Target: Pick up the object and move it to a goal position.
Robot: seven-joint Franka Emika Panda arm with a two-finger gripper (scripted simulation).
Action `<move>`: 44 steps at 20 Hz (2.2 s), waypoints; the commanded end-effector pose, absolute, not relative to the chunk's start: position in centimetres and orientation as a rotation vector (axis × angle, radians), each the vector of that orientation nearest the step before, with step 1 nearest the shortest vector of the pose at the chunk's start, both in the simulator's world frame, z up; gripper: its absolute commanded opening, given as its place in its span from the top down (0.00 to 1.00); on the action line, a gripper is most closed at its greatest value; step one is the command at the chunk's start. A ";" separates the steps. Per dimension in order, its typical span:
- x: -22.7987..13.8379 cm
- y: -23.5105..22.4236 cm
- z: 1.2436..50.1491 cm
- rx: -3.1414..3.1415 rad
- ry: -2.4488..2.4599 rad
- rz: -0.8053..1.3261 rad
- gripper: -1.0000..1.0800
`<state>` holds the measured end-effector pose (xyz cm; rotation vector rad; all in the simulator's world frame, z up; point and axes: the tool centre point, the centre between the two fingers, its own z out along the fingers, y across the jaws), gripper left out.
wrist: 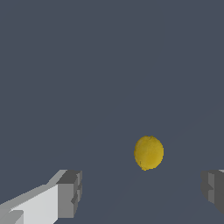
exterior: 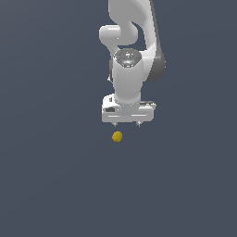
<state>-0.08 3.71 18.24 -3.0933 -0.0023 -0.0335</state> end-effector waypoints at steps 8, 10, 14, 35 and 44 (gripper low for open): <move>-0.4 4.8 18.5 -3.077 -0.001 -0.017 0.04; -0.4 5.1 18.7 -3.073 0.003 -0.012 0.04; -0.5 5.1 18.7 -3.072 0.006 -0.012 0.04; -1.7 1.2 11.5 -3.087 -0.476 -0.010 0.04; -2.7 -0.3 8.5 -3.061 -0.693 -0.002 0.04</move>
